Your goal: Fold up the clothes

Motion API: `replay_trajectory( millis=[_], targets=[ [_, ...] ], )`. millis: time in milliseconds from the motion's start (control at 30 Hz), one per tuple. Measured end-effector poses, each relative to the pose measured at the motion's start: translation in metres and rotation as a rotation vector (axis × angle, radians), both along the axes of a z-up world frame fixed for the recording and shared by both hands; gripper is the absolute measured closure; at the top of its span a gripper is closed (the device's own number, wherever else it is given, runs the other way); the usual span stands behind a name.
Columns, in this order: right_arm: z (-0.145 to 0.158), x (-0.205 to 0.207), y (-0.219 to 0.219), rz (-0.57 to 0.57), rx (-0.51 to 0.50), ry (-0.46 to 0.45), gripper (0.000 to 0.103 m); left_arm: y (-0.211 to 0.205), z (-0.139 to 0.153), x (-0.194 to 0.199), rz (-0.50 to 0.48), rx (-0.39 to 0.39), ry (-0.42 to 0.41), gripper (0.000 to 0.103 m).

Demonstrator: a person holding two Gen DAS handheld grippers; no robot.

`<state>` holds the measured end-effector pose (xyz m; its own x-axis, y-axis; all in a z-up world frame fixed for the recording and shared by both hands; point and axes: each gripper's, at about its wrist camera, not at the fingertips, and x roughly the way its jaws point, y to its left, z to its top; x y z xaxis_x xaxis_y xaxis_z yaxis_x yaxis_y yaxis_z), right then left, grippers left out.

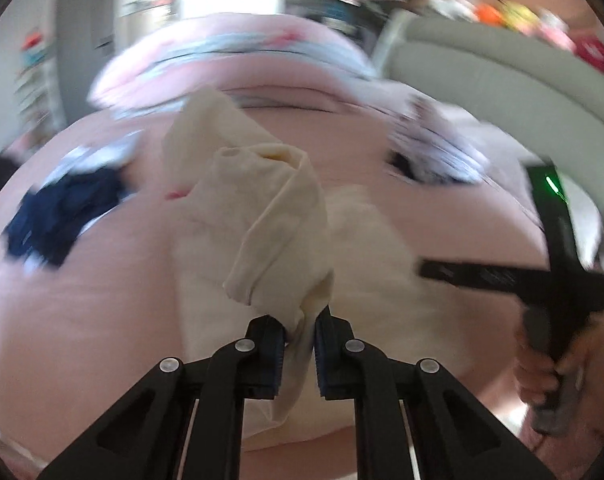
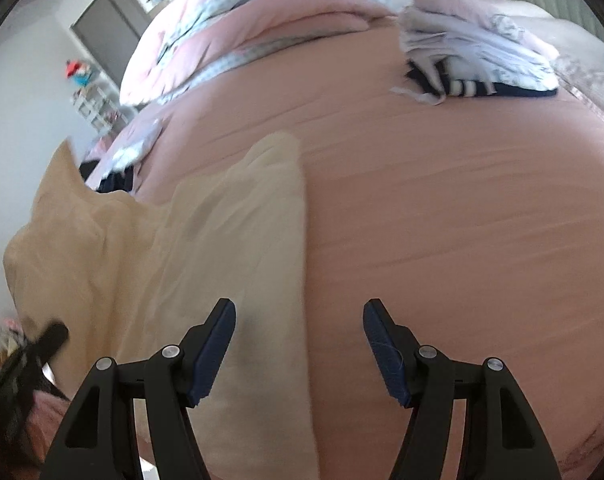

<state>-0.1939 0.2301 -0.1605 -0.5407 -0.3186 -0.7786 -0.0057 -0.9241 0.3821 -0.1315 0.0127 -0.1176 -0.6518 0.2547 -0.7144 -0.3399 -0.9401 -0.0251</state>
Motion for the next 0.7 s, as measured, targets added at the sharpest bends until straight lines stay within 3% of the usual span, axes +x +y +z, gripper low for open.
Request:
replay_trajectory(
  millis=[100,200,233,300,367,400,433,500,567,700],
  targets=[
    [0.003,-0.001,0.018,-0.035,-0.050,-0.003,0.037,0.035,-0.018,-0.005,-0.099,-0.062,-0.067,0.093],
    [0.001,-0.003,0.033,-0.064,-0.107,-0.013,0.037,0.055,-0.040,-0.008,-0.138,-0.115,-0.129,0.092],
    [0.000,-0.003,0.037,-0.067,-0.127,-0.018,0.037,0.061,-0.047,-0.009,-0.144,-0.140,-0.146,0.084],
    [-0.002,-0.005,0.039,-0.065,-0.166,-0.031,0.037,0.069,-0.055,-0.006,-0.158,-0.195,-0.153,0.082],
    [0.001,-0.003,0.034,-0.037,-0.194,-0.013,0.037,0.067,-0.046,0.003,-0.207,-0.143,-0.143,0.070],
    [0.003,-0.002,0.031,-0.022,-0.208,-0.003,0.037,0.065,-0.040,0.009,-0.237,-0.110,-0.140,0.055],
    [0.007,-0.001,0.027,0.003,-0.216,0.016,0.037,0.061,-0.032,0.016,-0.270,-0.057,-0.132,0.051],
    [0.014,0.003,0.013,0.073,-0.226,0.054,0.037,0.045,-0.013,0.033,-0.324,0.062,-0.099,0.051],
    [0.018,0.006,-0.003,0.143,-0.209,0.067,0.037,0.024,-0.003,0.042,-0.321,0.108,-0.087,0.051],
    [0.012,0.013,-0.036,0.270,-0.097,0.026,0.037,-0.028,-0.005,0.031,-0.140,0.134,-0.111,0.051]
  ],
)
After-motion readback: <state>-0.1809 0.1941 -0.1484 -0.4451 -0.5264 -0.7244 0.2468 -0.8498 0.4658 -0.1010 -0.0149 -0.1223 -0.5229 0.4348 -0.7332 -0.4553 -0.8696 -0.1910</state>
